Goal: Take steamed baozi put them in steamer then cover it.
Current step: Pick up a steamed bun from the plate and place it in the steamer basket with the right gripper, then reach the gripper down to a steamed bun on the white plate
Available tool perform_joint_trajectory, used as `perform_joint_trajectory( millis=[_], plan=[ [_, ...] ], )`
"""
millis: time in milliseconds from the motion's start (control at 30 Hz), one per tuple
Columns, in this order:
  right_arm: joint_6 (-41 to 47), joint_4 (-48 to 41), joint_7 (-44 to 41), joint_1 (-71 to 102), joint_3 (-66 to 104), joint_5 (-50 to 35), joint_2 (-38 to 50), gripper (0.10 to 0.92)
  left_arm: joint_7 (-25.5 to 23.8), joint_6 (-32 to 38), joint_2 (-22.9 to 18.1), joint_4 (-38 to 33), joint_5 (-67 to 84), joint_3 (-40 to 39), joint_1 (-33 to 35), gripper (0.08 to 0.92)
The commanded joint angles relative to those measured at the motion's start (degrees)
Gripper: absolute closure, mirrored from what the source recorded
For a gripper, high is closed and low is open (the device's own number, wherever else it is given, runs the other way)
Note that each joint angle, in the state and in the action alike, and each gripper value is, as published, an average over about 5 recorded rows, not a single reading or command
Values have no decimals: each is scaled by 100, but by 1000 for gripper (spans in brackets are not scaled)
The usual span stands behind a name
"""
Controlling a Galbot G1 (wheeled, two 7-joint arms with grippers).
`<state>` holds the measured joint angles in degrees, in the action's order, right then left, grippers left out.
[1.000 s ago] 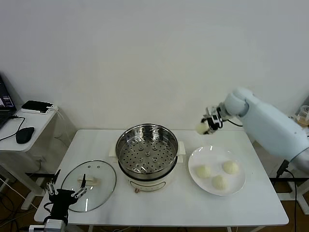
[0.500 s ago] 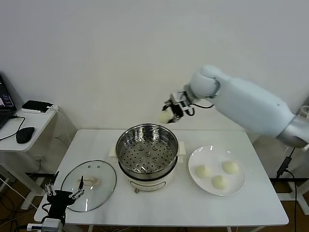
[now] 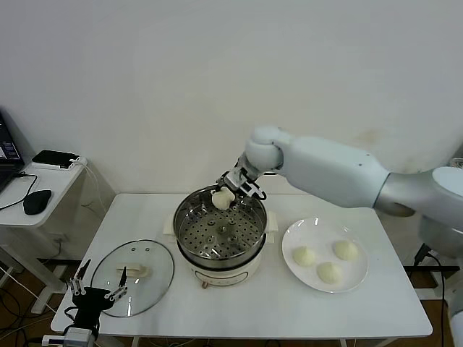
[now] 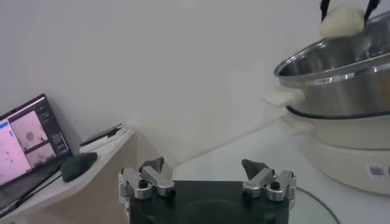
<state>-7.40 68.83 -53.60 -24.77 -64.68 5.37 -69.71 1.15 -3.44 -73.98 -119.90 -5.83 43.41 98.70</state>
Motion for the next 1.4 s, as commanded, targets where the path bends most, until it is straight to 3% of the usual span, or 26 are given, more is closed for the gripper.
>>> perform_joint_trajectory(
  millis=[33,533,767,900,1133,1400],
  plan=[
    [-992,-493,409,208,-322,888,-281,457,1,-1,18,13,20,-5,0,177],
    [-1317,-1215,550,426,-216,1098,-699,438,18,16,80,49,36,99,0,177],
    [-1154,-1230,401,270,-196,661,-727,265,32,18,59,22,40,117,14,177],
    [-509,-651,105,-64,-195,-39,-467,208,30,13,63,-12,47,128,19,177],
    [1055,752,-234,-803,-190,-1473,564,202,18,6,119,-87,97,117,7,177],
    [2994,2396,-355,-992,-118,-1847,2595,203,28,-105,263,-219,269,161,-70,177]
  ],
)
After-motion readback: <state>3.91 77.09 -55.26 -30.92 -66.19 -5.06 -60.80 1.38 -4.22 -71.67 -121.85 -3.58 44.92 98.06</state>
